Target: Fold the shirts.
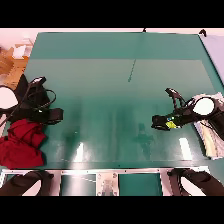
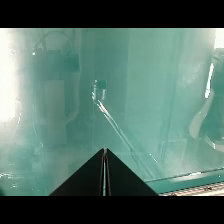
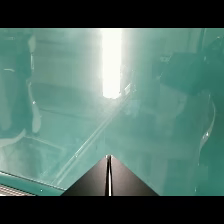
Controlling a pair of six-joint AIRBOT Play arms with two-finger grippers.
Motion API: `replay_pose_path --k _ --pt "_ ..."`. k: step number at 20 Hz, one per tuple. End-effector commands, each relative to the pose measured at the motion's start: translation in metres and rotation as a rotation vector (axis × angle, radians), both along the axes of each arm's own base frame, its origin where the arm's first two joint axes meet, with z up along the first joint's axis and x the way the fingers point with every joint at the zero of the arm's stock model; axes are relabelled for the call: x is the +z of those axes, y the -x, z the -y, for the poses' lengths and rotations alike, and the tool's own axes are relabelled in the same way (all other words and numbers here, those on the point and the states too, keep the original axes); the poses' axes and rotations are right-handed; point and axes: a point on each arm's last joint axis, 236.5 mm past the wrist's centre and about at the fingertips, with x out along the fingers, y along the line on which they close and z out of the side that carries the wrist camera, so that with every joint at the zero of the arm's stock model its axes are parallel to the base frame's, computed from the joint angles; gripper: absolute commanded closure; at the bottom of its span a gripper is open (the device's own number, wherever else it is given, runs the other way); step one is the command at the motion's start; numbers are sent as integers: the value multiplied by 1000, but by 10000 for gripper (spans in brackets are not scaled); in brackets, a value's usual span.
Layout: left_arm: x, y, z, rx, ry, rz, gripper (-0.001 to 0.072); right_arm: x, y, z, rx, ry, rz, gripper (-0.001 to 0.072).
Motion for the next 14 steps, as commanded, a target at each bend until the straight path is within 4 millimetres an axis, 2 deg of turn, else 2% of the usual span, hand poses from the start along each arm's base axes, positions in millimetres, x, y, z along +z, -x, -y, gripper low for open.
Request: replay_pose_path --k 1,11,14 --pt "-1 0 0 0 -1 -1 676 -1 1 0 0 0 -2 695" --pt "0 0 0 0 0 0 675 -1 1 0 0 0 -4 695" --pt "4 -16 2 17 15 65 675 -1 1 0 0 0 -4 695"
